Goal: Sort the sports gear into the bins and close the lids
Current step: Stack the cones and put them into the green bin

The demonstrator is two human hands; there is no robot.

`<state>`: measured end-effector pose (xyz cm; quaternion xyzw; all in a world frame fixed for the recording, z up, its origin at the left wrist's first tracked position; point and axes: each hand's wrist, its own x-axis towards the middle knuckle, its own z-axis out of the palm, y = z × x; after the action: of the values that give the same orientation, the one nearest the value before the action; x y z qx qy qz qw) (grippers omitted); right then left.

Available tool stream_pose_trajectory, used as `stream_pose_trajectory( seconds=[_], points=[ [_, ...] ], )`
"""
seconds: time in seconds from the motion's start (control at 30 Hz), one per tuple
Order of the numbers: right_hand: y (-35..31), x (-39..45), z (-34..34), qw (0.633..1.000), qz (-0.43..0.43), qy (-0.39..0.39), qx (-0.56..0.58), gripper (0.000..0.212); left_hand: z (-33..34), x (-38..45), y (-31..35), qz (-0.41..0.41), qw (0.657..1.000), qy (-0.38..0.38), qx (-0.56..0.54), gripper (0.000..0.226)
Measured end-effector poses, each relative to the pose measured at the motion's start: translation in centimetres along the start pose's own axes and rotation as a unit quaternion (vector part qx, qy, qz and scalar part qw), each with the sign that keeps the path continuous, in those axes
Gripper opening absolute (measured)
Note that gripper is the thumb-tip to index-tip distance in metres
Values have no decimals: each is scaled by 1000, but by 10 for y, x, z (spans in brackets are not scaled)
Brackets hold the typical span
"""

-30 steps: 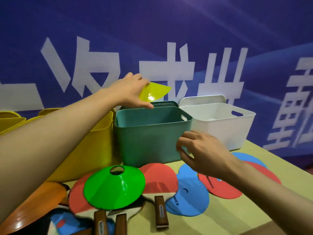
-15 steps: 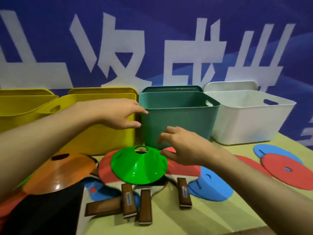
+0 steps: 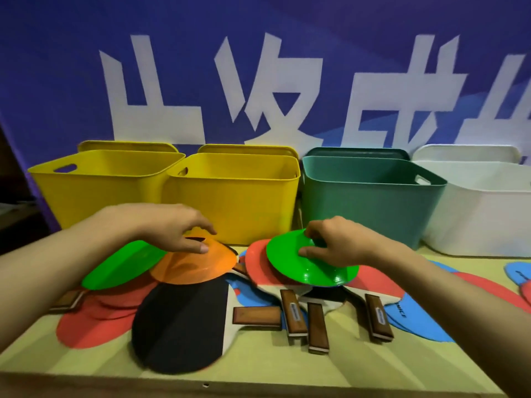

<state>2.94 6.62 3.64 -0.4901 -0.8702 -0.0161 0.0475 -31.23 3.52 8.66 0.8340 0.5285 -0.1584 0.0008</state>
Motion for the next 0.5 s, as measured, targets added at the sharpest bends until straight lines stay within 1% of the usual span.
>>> stream_pose_trajectory(
  seconds=[0.1,0.23,0.27,0.33,0.37,0.43,0.47,0.5],
  points=[
    [4,-9,-12,999,-9,31,25,54,4,8,8,19,1000,20,-7,65],
    [14,-24,-38,998,-8,64,3,40,7,21,21,52,998,26,-12,55],
    [19,-27,-51,996,-4,84,0,37,7,22,25,58,998,27,-12,54],
    [32,-25,-82,990,13,140,-8,39,6,25,29,65,997,32,-9,54],
    [40,-21,-98,985,23,168,-13,39,5,26,31,63,997,33,-6,58],
    [58,-8,-127,976,52,207,-36,40,1,28,32,64,997,45,5,82],
    [66,1,-138,973,68,215,-56,41,1,28,32,60,997,51,11,88],
    [74,11,-148,970,86,212,-78,44,0,28,31,58,996,60,14,82]
  ],
)
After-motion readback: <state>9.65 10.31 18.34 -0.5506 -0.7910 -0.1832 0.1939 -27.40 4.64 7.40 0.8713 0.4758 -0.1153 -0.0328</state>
